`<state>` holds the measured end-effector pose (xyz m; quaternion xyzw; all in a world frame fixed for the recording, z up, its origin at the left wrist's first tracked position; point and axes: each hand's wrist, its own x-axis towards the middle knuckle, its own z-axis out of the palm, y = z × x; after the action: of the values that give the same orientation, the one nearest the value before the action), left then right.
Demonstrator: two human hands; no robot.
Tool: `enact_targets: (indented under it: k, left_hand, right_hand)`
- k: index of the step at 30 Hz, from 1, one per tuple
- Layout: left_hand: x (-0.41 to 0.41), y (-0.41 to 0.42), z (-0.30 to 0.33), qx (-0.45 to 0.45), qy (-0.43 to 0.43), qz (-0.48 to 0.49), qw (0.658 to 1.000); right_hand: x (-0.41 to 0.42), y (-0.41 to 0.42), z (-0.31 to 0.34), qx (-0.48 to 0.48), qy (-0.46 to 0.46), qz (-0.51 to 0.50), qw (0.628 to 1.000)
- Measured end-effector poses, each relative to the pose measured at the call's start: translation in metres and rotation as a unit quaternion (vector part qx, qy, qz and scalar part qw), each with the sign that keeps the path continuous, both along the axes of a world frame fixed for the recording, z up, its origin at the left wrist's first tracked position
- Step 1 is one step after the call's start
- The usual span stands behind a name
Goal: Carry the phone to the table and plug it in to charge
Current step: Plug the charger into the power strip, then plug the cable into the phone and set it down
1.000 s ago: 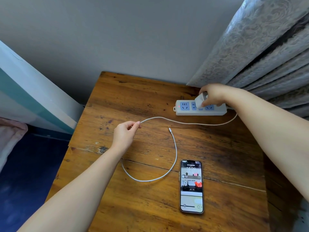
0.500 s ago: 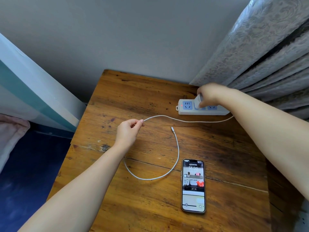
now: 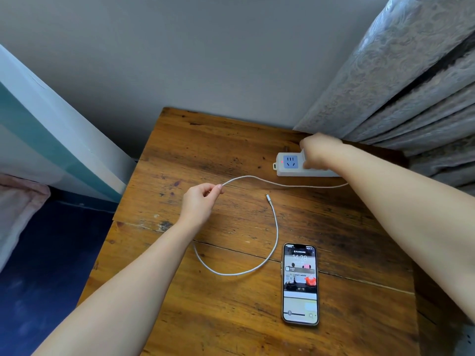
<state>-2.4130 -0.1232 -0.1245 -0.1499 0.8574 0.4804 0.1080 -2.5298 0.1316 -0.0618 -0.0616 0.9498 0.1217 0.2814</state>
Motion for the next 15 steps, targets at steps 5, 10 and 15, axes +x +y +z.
enact_targets:
  k: [5, 10, 15]
  left_hand:
    - [0.007, -0.001, -0.002, 0.014, -0.022, 0.011, 1.000]
    - [0.007, 0.000, 0.000, 0.074, -0.073, 0.058, 0.993]
    - [0.012, -0.006, -0.003, 0.100, -0.083, 0.067, 0.989]
  right_hand:
    - [0.031, 0.002, 0.001, -0.098, 0.160, 0.105, 0.977]
    - [0.101, -0.024, -0.028, -0.273, 0.088, 0.003, 0.958]
    - [0.117, -0.045, -0.067, -0.227, 0.043, -0.106, 0.967]
